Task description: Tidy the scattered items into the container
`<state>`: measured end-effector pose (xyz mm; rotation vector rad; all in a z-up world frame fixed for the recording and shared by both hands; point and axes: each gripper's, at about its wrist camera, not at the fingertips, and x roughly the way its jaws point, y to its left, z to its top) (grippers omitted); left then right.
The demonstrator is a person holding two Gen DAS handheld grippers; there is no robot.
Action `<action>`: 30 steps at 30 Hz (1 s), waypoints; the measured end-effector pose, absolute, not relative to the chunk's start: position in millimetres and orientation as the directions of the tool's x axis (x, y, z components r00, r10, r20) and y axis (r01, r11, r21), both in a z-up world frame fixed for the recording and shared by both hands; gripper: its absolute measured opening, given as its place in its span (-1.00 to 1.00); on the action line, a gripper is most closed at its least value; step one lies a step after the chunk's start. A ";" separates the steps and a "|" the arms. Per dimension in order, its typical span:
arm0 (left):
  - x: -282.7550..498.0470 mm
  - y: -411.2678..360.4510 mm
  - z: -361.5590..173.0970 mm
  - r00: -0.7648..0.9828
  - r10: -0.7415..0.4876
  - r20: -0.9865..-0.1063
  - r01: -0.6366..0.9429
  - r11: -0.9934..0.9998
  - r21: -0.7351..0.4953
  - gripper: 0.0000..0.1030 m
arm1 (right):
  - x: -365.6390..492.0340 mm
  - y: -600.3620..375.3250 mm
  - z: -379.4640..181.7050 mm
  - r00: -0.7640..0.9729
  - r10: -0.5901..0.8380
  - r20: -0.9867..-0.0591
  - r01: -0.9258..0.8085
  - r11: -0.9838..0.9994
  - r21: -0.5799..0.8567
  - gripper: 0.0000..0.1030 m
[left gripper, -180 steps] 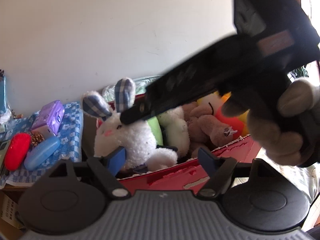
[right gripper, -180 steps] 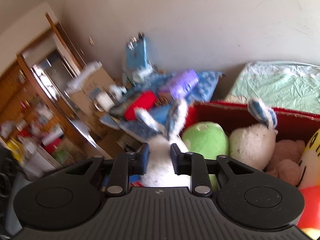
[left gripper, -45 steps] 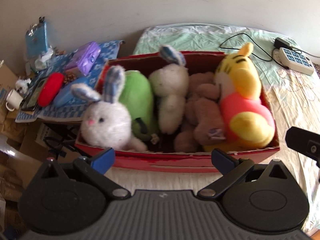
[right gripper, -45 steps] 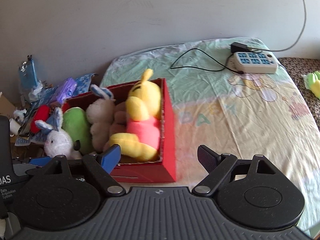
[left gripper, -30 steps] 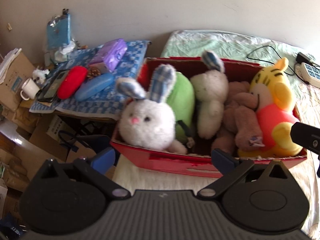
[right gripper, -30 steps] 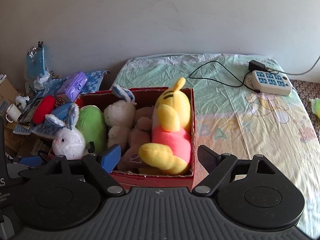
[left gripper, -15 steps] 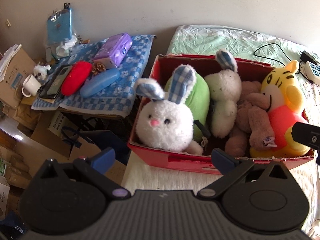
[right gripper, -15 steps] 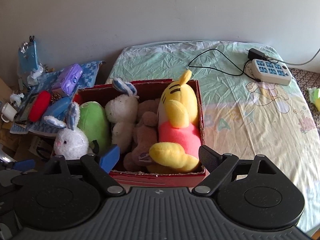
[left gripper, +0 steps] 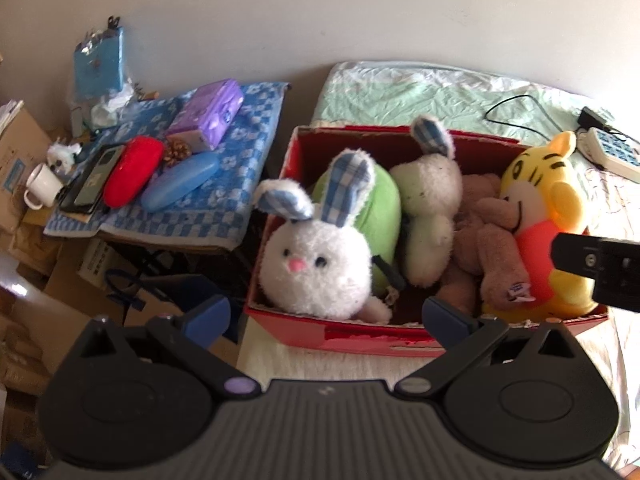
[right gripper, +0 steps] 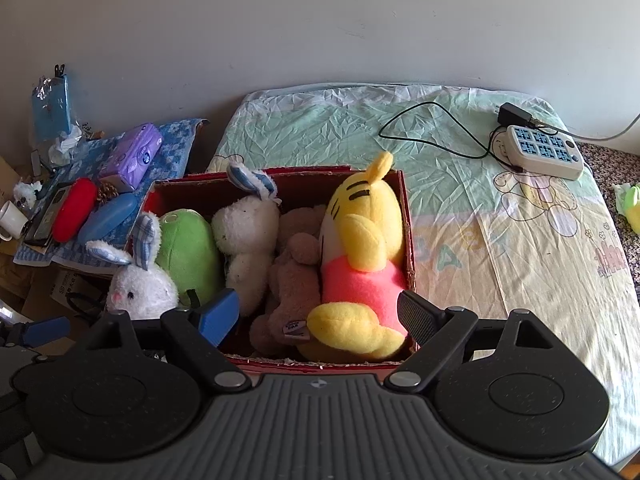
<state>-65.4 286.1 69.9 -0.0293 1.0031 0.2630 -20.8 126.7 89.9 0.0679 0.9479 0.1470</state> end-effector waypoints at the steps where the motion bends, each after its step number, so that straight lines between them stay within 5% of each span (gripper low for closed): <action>1: -65.1 284.5 69.2 0.511 0.196 -0.837 -0.222 0.971 0.091 0.99 | -20.8 125.7 89.4 0.575 0.151 -0.804 -0.095 0.989 0.118 0.72; 18: -54.4 261.3 63.1 0.517 0.111 -0.849 -0.114 0.992 0.061 0.99 | -25.3 108.9 98.3 0.627 0.135 -0.767 -0.062 0.990 0.124 0.70; 30: -48.2 276.7 60.9 0.498 0.151 -0.854 -0.184 0.981 0.066 0.99 | -20.3 118.3 92.8 0.621 0.121 -0.775 -0.059 0.992 0.108 0.70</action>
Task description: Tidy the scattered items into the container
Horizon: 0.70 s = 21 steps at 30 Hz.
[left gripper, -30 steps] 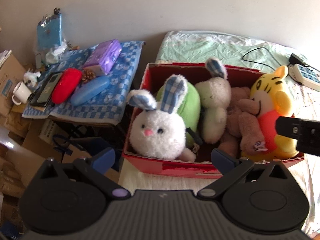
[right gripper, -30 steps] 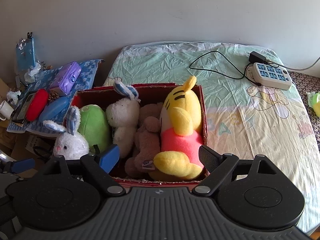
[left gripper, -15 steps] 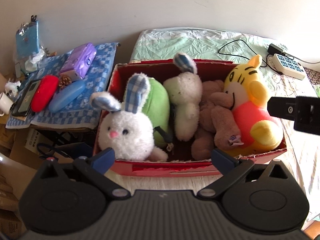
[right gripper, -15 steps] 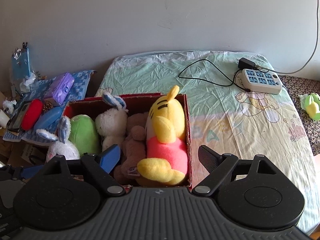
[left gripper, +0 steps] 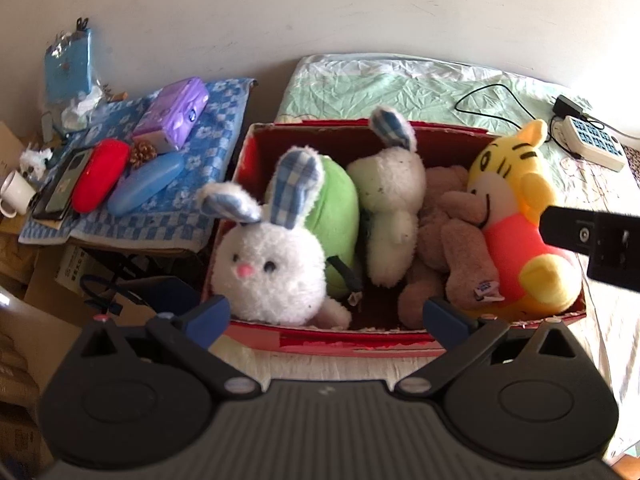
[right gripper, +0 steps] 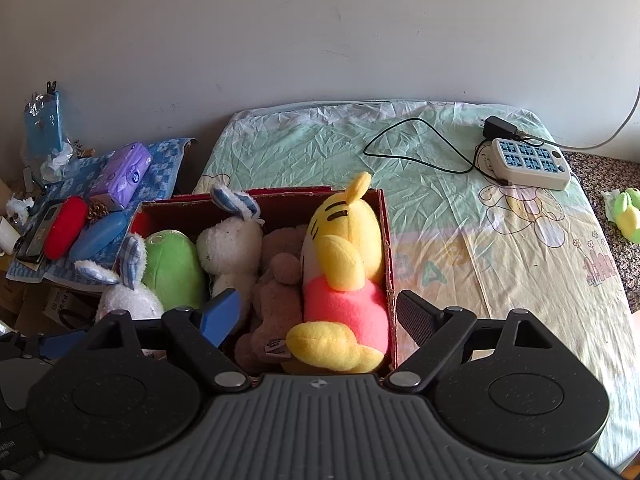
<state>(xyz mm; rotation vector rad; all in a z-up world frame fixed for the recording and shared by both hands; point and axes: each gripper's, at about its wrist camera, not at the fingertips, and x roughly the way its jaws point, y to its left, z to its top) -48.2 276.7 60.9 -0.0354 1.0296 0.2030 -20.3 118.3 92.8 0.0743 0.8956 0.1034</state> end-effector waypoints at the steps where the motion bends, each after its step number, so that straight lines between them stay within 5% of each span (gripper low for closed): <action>1: -48.1 278.0 60.8 0.499 0.158 -0.852 -0.190 0.979 0.070 0.99 | -19.8 118.5 91.6 0.621 0.118 -0.775 -0.055 0.993 0.106 0.70; 21: -52.9 291.1 66.3 0.519 0.220 -0.826 -0.249 0.963 0.100 0.99 | -17.8 131.6 76.8 0.601 0.123 -0.790 -0.061 0.992 0.109 0.70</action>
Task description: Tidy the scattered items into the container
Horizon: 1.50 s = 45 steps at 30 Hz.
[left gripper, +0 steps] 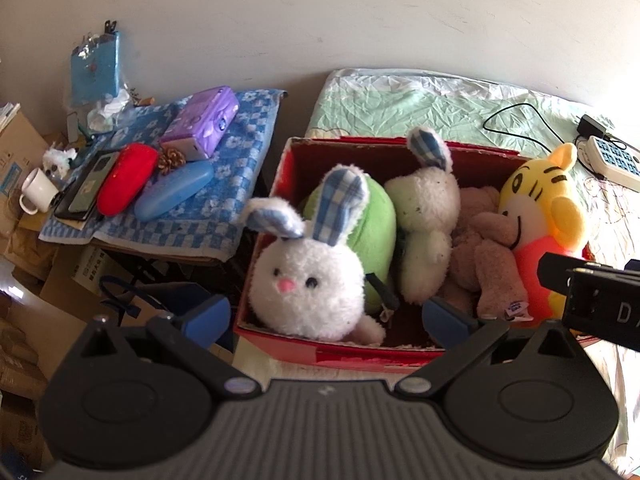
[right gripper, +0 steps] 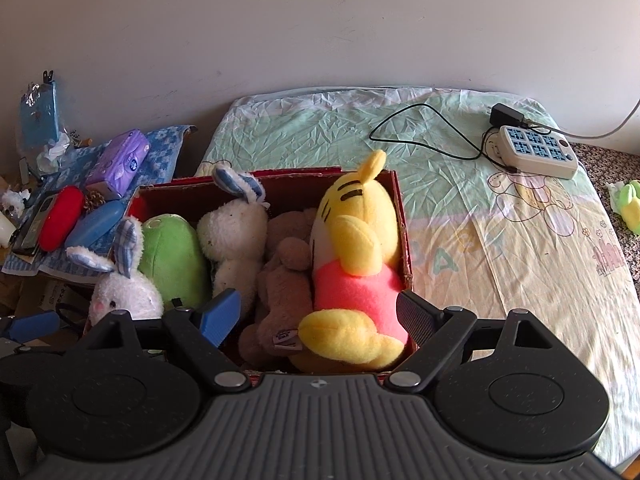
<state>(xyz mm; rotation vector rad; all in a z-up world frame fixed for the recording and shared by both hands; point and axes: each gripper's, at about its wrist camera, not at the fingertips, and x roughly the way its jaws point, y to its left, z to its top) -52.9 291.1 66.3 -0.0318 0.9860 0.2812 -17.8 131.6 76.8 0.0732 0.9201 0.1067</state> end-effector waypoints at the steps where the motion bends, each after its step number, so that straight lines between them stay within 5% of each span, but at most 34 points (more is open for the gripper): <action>1: -53.8 291.8 66.0 0.518 0.223 -0.826 -0.251 0.963 0.103 0.99 | -18.0 133.1 76.6 0.600 0.126 -0.790 -0.064 0.992 0.109 0.70; 45: -44.4 301.9 67.8 0.564 0.211 -0.798 -0.229 0.969 0.095 0.99 | -19.9 136.4 70.3 0.613 0.109 -0.783 -0.050 0.994 0.100 0.70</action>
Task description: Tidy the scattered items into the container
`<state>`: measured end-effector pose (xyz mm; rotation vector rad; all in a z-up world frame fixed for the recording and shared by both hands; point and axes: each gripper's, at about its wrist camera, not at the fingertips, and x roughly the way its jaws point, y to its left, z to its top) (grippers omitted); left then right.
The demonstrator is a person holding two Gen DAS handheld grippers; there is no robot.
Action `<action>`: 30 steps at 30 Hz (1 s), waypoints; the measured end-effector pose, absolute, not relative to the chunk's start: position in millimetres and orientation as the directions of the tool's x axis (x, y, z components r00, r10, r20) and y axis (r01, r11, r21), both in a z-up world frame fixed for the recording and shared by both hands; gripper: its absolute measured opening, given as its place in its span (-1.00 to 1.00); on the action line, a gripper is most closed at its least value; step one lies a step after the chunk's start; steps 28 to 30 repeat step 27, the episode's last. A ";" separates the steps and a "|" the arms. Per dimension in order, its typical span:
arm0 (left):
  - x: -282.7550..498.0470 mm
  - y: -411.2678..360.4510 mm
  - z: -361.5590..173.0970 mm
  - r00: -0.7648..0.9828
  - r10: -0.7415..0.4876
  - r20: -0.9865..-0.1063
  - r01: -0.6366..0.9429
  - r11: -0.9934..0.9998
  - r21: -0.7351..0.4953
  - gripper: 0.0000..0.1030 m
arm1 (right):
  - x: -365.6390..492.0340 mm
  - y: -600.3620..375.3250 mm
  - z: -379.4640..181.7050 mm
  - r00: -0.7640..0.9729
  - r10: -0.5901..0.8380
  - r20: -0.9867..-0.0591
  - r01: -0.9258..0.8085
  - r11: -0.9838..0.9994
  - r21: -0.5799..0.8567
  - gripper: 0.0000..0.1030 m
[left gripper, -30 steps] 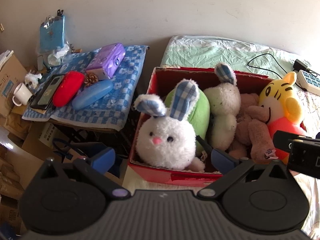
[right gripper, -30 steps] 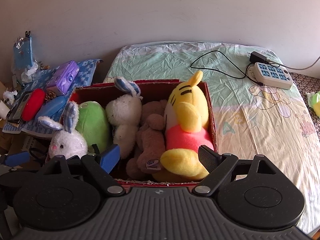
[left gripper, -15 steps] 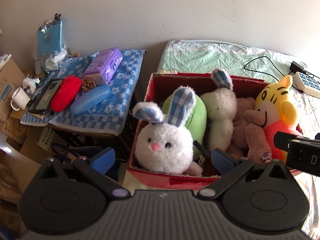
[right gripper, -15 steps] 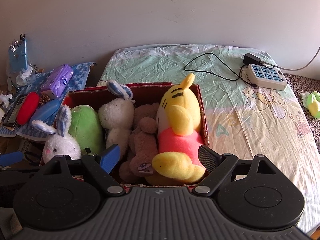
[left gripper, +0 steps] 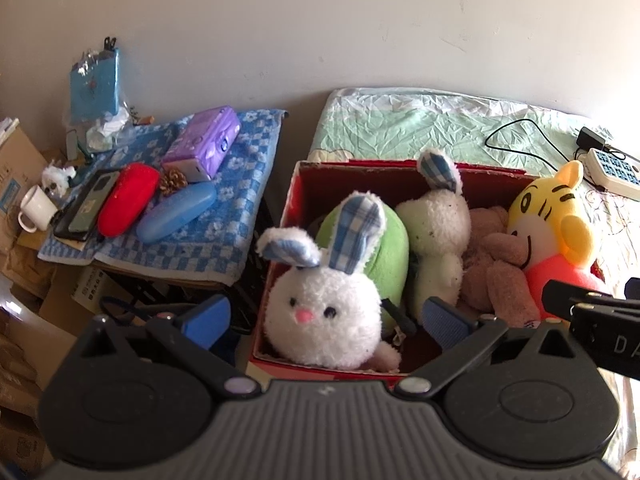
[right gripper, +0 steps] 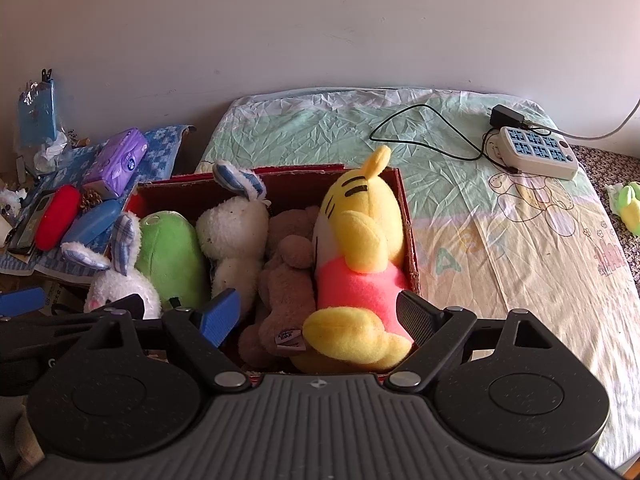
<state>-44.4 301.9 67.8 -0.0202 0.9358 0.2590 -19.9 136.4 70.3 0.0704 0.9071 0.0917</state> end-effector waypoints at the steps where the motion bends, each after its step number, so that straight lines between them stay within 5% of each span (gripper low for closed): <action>1: -44.0 301.0 67.8 0.562 0.212 -0.799 -0.230 0.969 0.095 0.99 | -19.8 135.6 70.3 0.611 0.110 -0.784 -0.049 0.994 0.101 0.70; 30: -44.3 280.2 69.1 0.558 0.188 -0.808 -0.198 0.976 0.090 0.98 | -23.5 114.9 79.6 0.605 0.119 -0.787 -0.046 0.992 0.114 0.69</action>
